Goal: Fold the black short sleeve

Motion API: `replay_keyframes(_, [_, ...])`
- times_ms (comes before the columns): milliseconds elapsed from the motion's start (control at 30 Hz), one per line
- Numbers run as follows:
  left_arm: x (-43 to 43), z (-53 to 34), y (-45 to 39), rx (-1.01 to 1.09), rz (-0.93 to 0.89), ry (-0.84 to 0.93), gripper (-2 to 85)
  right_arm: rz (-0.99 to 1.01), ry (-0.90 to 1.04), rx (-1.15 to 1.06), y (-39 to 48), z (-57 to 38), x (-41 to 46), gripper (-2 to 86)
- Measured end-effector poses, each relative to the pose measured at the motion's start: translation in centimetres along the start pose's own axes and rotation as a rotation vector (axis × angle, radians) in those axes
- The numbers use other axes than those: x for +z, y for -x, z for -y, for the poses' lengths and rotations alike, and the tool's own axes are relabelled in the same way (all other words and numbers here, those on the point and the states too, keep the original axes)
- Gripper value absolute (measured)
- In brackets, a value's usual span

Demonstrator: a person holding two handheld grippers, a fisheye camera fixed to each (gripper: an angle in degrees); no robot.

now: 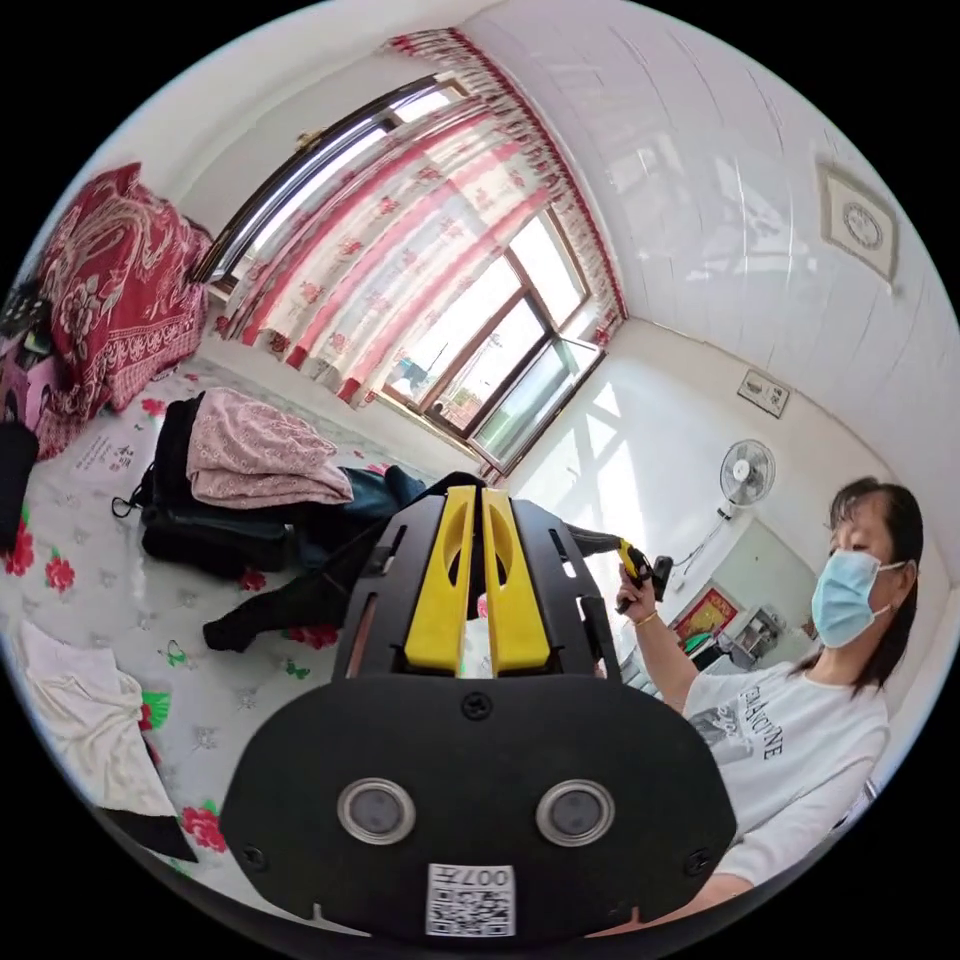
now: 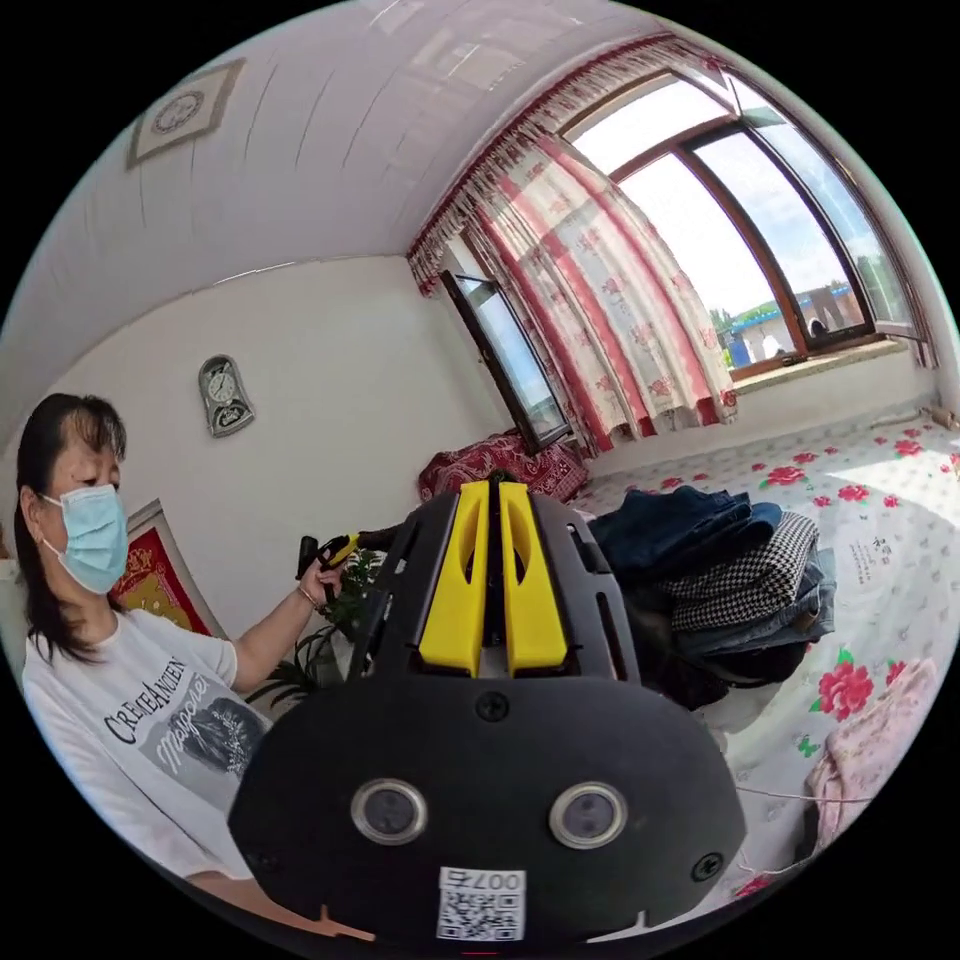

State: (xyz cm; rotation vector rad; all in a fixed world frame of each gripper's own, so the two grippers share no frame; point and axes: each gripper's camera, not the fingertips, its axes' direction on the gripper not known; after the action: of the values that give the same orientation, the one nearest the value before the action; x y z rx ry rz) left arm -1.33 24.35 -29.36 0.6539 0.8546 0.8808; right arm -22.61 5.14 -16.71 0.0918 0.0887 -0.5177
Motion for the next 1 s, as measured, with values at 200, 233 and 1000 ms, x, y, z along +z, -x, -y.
replay_keyframes(200, [-3.3, -9.9, -4.5, 0.007, 0.036, 0.177, -1.0, -0.038, 0.142, -0.02, 2.9, -7.8, -5.3, -0.2])
replay_keyframes(233, [-3.6, -13.0, -4.2, -0.04, 0.047, 0.211, -1.0, -0.057, 0.189, 0.024, 2.9, -10.1, -5.9, -0.1])
replay_keyframes(1000, [6.1, -27.8, 18.2, -0.817, 0.229, 0.178, 3.9, -0.237, 0.493, 0.646, -14.1, -22.1, 6.8, 1.9])
